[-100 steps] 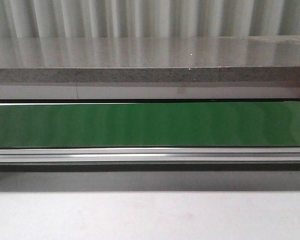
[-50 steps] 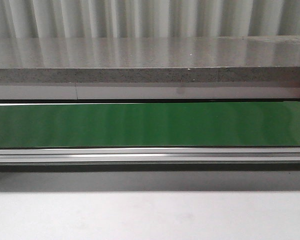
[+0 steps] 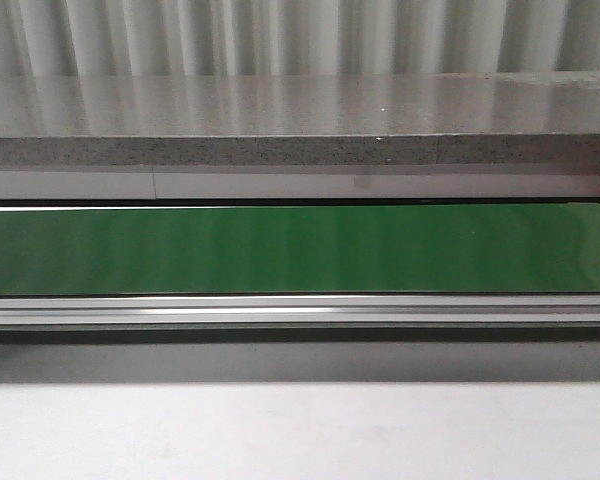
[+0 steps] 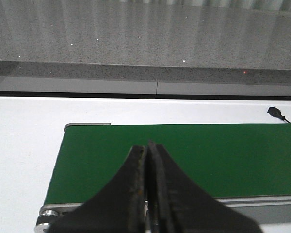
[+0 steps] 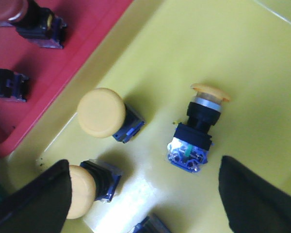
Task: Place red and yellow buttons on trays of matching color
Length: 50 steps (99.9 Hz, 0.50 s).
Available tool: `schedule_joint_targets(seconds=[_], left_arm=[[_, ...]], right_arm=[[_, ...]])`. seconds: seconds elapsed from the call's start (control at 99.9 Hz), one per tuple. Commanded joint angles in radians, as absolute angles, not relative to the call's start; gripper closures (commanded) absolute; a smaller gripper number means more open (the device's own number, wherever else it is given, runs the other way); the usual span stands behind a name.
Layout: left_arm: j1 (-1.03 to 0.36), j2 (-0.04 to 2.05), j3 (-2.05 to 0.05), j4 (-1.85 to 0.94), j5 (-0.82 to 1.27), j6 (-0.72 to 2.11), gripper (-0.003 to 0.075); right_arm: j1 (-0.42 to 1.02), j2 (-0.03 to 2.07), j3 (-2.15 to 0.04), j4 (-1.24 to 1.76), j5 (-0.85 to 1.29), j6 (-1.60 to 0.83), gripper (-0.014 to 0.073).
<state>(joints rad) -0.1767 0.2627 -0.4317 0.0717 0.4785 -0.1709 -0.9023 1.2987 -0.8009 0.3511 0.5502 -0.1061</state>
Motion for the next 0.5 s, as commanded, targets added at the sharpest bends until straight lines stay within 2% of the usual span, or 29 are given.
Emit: schedule_joint_targets(seconds=[0.0, 0.49], left_arm=[[-0.186, 0.274, -0.457, 0.067, 0.4, -0.175, 0.074], [-0.186, 0.274, -0.457, 0.067, 0.4, -0.175, 0.074]], right_arm=[[-0.872, 1.234, -0.82, 0.376, 0.526, -0.106, -0.0022], [-0.433, 1.015, -0.82, 0.382, 0.537, -0.225, -0.0021]])
